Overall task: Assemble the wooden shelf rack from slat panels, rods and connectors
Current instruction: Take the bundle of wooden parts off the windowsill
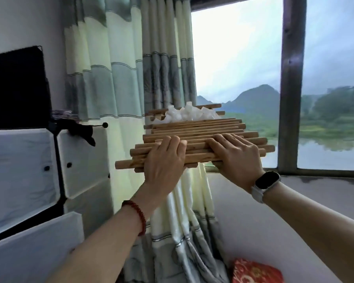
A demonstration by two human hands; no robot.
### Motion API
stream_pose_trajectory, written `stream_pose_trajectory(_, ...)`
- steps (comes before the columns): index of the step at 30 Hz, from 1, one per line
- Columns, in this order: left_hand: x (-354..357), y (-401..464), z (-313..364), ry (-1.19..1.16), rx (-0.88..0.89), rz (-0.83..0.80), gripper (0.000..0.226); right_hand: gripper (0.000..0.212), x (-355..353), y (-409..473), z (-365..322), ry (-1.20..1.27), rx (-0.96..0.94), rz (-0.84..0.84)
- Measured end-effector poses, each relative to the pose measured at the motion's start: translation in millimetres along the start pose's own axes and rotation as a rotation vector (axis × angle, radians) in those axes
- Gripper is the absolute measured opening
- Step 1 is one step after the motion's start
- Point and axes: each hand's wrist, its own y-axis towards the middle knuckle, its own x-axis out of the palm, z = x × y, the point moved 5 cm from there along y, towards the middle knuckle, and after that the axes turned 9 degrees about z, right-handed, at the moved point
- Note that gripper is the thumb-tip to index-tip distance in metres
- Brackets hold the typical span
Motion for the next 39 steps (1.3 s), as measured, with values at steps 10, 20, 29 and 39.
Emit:
stream_pose_trajectory(10, 19, 32, 154, -0.521, 0.069, 0.022, 0.054, 0.041, -95, -87, 88, -0.402, 0.137, -0.226)
stream_pose_trajectory(20, 21, 43, 321, -0.923, 0.12, 0.143, 0.044, 0.048, -171, -189, 166, -0.681, 0.206, -0.404)
stream_pose_trajectory(29, 60, 53, 503, -1.061, 0.096, 0.167, 0.037, 0.046, -188, -312, 289, -0.74, 0.259, -0.497)
stream_pose_trajectory(39, 130, 29, 691, -1.121, 0.116, 0.072, 0.032, 0.039, -169, -468, 410, -0.72, 0.317, -0.534)
